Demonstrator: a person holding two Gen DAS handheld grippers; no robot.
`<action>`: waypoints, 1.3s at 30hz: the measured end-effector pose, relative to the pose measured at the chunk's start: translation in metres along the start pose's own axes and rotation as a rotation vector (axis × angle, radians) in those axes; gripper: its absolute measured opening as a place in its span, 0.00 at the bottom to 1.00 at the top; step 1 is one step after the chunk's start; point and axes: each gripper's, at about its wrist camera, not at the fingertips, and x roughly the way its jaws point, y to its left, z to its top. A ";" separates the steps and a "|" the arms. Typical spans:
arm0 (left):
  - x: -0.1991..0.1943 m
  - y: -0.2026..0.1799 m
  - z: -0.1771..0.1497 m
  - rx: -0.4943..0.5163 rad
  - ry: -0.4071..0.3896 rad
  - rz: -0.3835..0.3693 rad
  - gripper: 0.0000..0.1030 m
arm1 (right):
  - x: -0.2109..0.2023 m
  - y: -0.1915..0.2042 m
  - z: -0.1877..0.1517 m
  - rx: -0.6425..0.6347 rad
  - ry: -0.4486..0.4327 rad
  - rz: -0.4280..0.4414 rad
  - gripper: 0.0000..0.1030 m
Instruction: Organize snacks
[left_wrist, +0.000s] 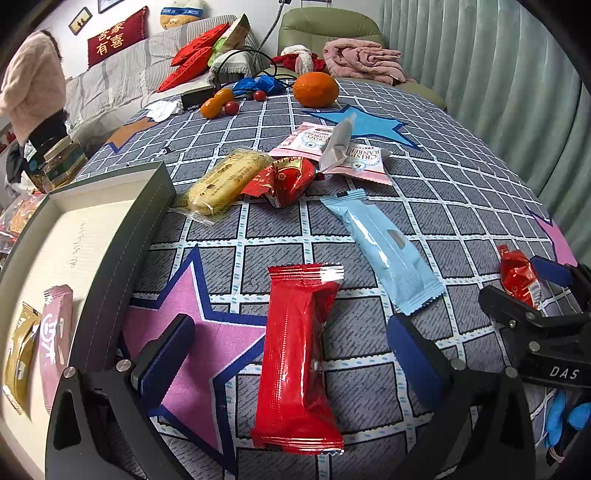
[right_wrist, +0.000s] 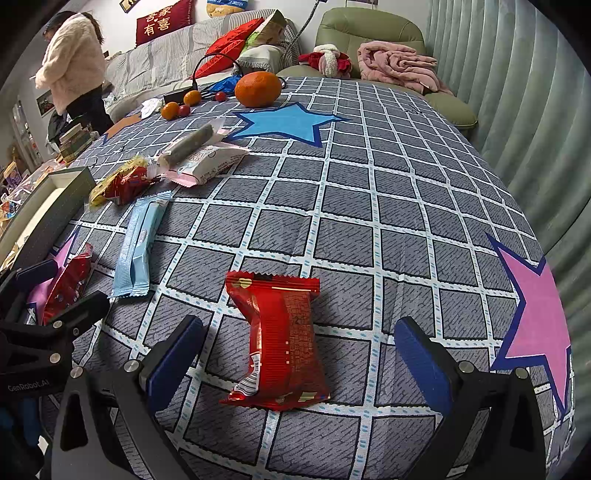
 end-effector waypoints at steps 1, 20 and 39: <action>0.000 0.000 0.000 0.000 0.000 0.000 1.00 | 0.000 0.000 0.000 0.000 0.000 0.000 1.00; 0.000 0.000 0.000 0.000 0.000 0.000 1.00 | 0.000 0.000 0.001 0.001 -0.001 -0.001 1.00; -0.003 0.000 0.004 0.009 0.012 -0.005 1.00 | 0.000 0.000 0.000 -0.002 0.003 0.000 1.00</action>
